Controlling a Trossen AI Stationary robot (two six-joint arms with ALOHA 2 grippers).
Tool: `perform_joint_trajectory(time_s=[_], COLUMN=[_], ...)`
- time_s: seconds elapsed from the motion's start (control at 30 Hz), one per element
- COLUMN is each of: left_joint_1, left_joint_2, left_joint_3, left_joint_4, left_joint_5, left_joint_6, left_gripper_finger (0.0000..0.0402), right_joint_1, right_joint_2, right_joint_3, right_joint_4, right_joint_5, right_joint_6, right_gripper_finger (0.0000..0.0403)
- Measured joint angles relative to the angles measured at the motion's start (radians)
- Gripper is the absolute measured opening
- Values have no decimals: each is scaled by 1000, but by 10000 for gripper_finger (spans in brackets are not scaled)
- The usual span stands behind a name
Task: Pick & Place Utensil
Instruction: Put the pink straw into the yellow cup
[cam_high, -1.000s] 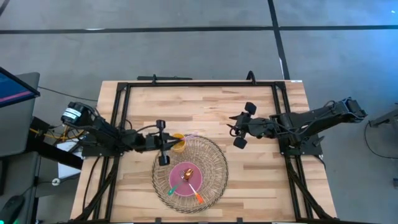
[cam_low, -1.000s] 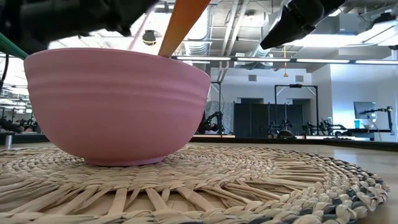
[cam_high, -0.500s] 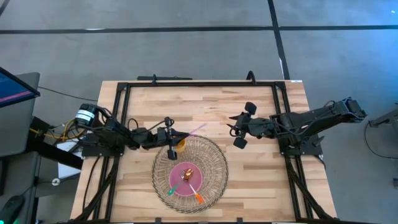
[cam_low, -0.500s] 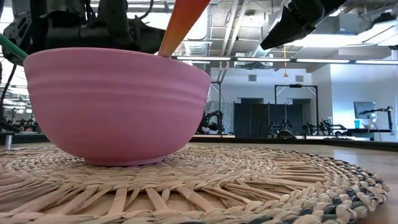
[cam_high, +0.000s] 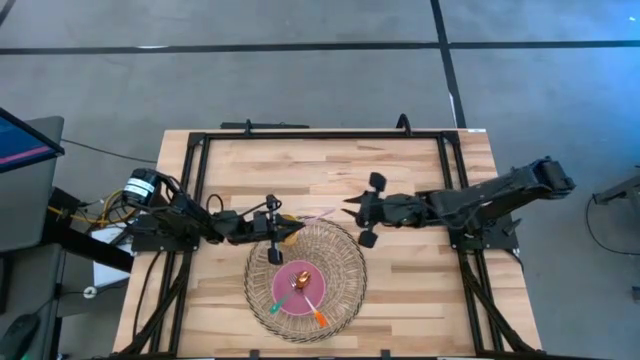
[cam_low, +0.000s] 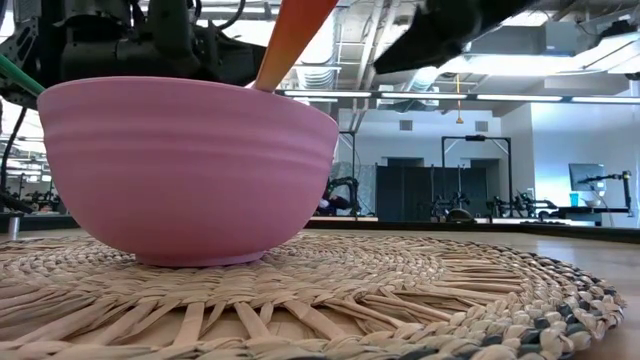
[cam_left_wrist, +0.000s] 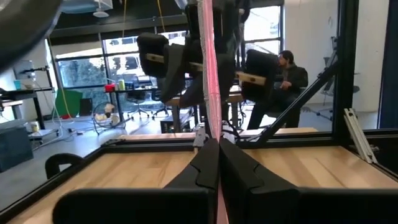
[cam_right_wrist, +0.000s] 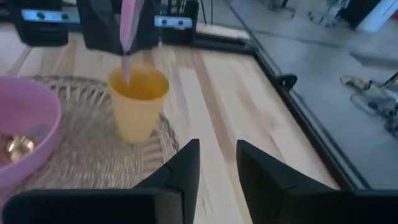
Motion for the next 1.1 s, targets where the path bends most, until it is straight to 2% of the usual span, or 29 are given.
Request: perform_joint_trajectory(time_s=[0.2, 0.33, 0.67, 0.9, 1.1], left_joint_1=[-1, -1, 0, 0, -1], left_joint_2=[0, 0, 0, 0, 0], left_joint_3=[0, 0, 0, 0, 0], left_joint_4=[0, -1, -7, -12, -15], left_joint_5=[0, 0, -60, -60, -82], left_joint_6=[0, 0, 4, 1, 1], left_gripper_finger=[6, 7, 9, 10, 26], right_joint_1=[-8, 3, 23, 22, 20], right_joint_2=[118, 132, 136, 201, 228], right_joint_3=[0, 0, 6, 85, 155], right_joint_4=[240, 313, 431, 410, 291], right_joint_5=[-7, -7, 19, 19, 20], right_joint_6=[-60, -63, 16, 28, 47], right_gripper_finger=[52, 8, 2, 1, 0])
